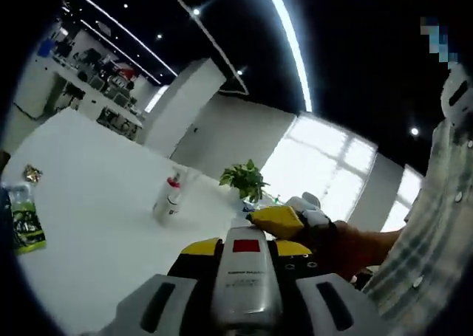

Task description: Arrange the skincare products in the storage area until every visible bottle or jar stands upright without overlapping.

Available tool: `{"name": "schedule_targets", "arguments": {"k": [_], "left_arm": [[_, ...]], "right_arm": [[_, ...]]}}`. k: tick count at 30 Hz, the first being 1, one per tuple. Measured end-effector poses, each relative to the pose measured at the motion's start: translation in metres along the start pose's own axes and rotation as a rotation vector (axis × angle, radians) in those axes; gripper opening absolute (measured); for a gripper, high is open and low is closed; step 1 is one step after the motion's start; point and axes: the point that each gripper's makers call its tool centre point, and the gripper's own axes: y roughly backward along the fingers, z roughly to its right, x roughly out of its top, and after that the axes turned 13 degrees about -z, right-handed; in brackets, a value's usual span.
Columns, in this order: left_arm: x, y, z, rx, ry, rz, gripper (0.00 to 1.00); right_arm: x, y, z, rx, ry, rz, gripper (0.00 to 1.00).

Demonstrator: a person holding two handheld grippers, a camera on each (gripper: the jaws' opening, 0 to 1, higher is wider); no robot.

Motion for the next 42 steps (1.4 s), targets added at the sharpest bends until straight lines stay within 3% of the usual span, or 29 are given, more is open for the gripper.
{"name": "schedule_targets", "arguments": {"k": [2,5,6,7,10,11,12,13,14,16,17,18,19,20,22,24,27,31,34,36,39,42], "left_arm": [[-0.005,-0.002,0.000,0.020,-0.039,-0.032,0.26],[-0.020,-0.005,-0.001,0.045,-0.140,-0.146,0.26],[-0.018,-0.006,0.000,0.055,-0.177,-0.140,0.26],[-0.019,-0.007,0.002,0.054,-0.206,-0.156,0.26],[-0.017,-0.007,0.004,0.025,-0.168,-0.150,0.26],[-0.030,-0.009,0.003,0.017,-0.129,-0.224,0.26],[-0.029,-0.010,0.002,0.021,-0.142,-0.201,0.27],[-0.032,-0.011,0.003,0.009,-0.124,-0.195,0.27],[-0.034,-0.011,0.009,-0.057,-0.041,-0.175,0.28],[-0.035,-0.007,0.020,-0.182,0.089,-0.201,0.29],[-0.031,-0.007,0.021,-0.222,0.141,-0.188,0.29],[-0.025,-0.004,0.026,-0.306,0.222,-0.161,0.29],[-0.021,-0.002,0.028,-0.342,0.273,-0.141,0.30],[-0.013,0.002,0.030,-0.376,0.289,-0.096,0.31],[-0.008,0.007,0.035,-0.411,0.270,-0.064,0.29],[-0.009,0.008,0.038,-0.422,0.252,-0.068,0.29],[-0.011,0.008,0.046,-0.461,0.232,-0.078,0.28],[-0.010,0.010,0.043,-0.436,0.210,-0.070,0.28],[0.004,0.018,0.032,-0.376,0.216,0.024,0.26],[0.008,0.021,0.027,-0.355,0.206,0.052,0.26],[0.010,0.021,0.021,-0.318,0.207,0.057,0.26],[0.009,0.019,0.011,-0.239,0.190,0.063,0.25]], "right_arm": [[0.000,0.001,0.003,0.001,-0.014,-0.008,0.25],[-0.005,0.001,0.000,0.003,-0.001,-0.054,0.23],[-0.009,0.004,0.003,-0.017,0.031,-0.091,0.23],[-0.008,0.005,0.002,-0.016,0.041,-0.088,0.23],[-0.005,0.010,-0.006,-0.002,0.081,-0.088,0.21],[-0.003,0.010,-0.006,-0.015,0.120,-0.089,0.20],[-0.004,0.012,0.001,-0.065,0.188,-0.130,0.20],[-0.005,0.011,-0.001,-0.062,0.208,-0.156,0.20],[-0.006,0.009,-0.007,-0.051,0.274,-0.183,0.19],[-0.006,0.009,-0.010,-0.071,0.381,-0.224,0.19],[-0.010,0.008,-0.015,-0.051,0.393,-0.262,0.19],[-0.009,0.008,-0.021,-0.040,0.437,-0.278,0.19],[-0.011,0.009,-0.028,-0.030,0.512,-0.320,0.19],[-0.013,0.009,-0.036,-0.010,0.569,-0.340,0.19],[-0.016,0.010,-0.052,0.040,0.666,-0.379,0.19],[-0.021,0.008,-0.061,0.062,0.740,-0.426,0.19],[-0.029,0.004,-0.064,0.067,0.784,-0.509,0.19],[-0.027,-0.007,-0.065,0.082,0.773,-0.495,0.19],[-0.013,-0.013,-0.068,0.095,0.688,-0.409,0.20],[-0.008,-0.015,-0.068,0.091,0.689,-0.387,0.20],[-0.003,-0.021,-0.064,0.065,0.650,-0.347,0.20],[0.000,-0.026,-0.058,0.032,0.611,-0.316,0.20]]}}
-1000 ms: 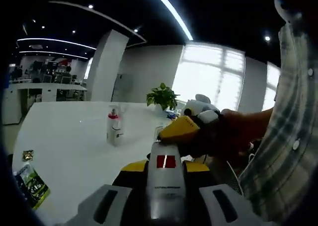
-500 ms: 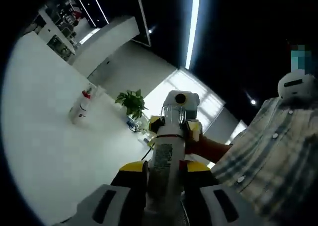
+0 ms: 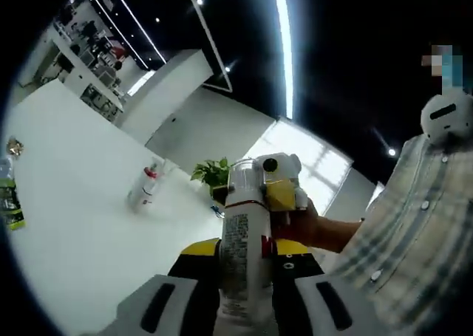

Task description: Arrange the skincare products in the storage area until every visible bottle or jar stands upright without overlapping.

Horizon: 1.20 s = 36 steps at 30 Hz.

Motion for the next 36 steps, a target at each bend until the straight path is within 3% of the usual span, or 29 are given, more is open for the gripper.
{"name": "schedule_targets", "arguments": {"k": [3,5,9,12,13,17,22,25,29,36], "left_arm": [[0.000,0.000,-0.006,0.037,0.000,-0.002,0.25],[0.000,0.000,-0.008,0.022,0.023,-0.001,0.25],[0.002,0.001,-0.009,0.030,0.039,0.012,0.25],[0.005,0.003,-0.012,0.043,0.041,0.028,0.25],[0.004,0.003,-0.013,0.051,0.037,0.022,0.25],[0.006,0.005,-0.020,0.091,0.035,0.033,0.25],[0.005,0.008,-0.031,0.198,-0.018,0.030,0.25],[-0.002,0.006,-0.039,0.270,-0.052,-0.014,0.25],[-0.012,0.002,-0.045,0.347,-0.126,-0.086,0.25],[-0.021,-0.004,-0.043,0.366,-0.186,-0.141,0.25]], "right_arm": [[0.000,-0.002,0.008,-0.057,-0.019,0.011,0.20],[0.000,-0.004,0.007,-0.078,0.008,0.024,0.21],[-0.013,-0.011,0.012,-0.119,0.021,-0.037,0.24],[-0.020,-0.016,0.014,-0.131,-0.004,-0.057,0.24],[-0.016,-0.015,0.014,-0.133,-0.014,-0.036,0.25],[-0.014,-0.017,0.020,-0.173,-0.027,-0.039,0.26],[-0.018,-0.015,0.026,-0.216,-0.026,-0.076,0.25],[-0.024,-0.016,0.033,-0.247,-0.048,-0.102,0.24],[-0.028,-0.017,0.035,-0.257,-0.088,-0.083,0.23],[-0.039,-0.011,0.035,-0.287,-0.072,-0.097,0.21]]}}
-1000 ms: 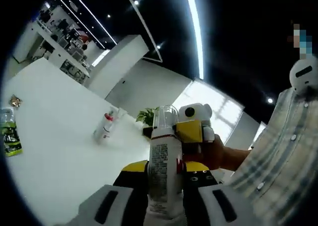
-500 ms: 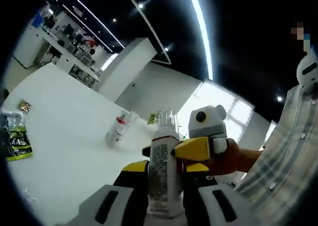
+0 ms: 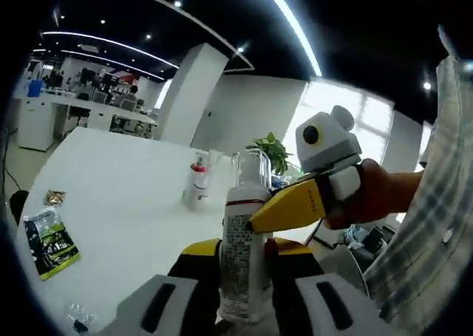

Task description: Arrange the skincare products in the storage area until every visible bottle or jar stands upright without overlapping.

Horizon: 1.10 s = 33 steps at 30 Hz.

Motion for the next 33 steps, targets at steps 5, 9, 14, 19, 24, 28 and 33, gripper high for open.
{"name": "schedule_targets", "arguments": {"k": [5,9,14,19,24,28,33], "left_arm": [[-0.002,-0.003,0.000,0.012,-0.016,-0.012,0.26],[-0.003,-0.005,0.001,0.011,-0.026,-0.023,0.26],[-0.008,-0.006,0.002,0.011,-0.043,-0.053,0.27],[-0.013,-0.006,-0.001,0.033,-0.053,-0.077,0.29],[-0.012,-0.006,-0.005,0.057,-0.048,-0.071,0.34],[-0.014,-0.007,-0.003,0.061,-0.073,-0.083,0.33],[-0.017,-0.011,-0.001,0.076,-0.097,-0.101,0.34]], "right_arm": [[-0.002,0.003,0.006,0.018,-0.070,0.036,0.21],[-0.005,0.005,0.005,0.016,-0.084,0.049,0.21],[-0.007,0.007,0.008,0.050,-0.131,0.070,0.21],[0.003,0.019,0.018,0.028,-0.135,0.127,0.21],[0.003,0.031,0.026,-0.017,-0.111,0.144,0.21],[-0.003,0.037,0.036,-0.034,-0.171,0.175,0.21],[-0.008,0.041,0.040,-0.060,-0.154,0.171,0.21]]}}
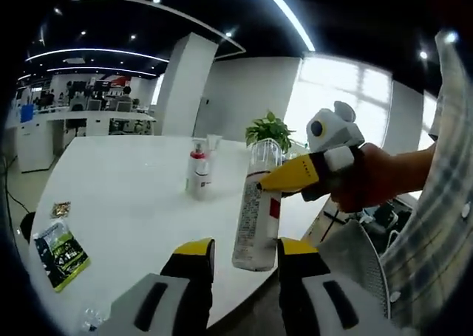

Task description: Arrange the skincare products in the storage area until every visible bottle or jar stands upright without overlapping.

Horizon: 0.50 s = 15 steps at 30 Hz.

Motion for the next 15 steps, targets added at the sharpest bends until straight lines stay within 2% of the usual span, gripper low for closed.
{"name": "schedule_targets", "arguments": {"k": [15], "left_arm": [[-0.004,-0.005,0.001,0.063,-0.060,-0.030,0.34]], "right_arm": [[-0.015,0.005,0.029,-0.075,0.004,0.014,0.21]]}}
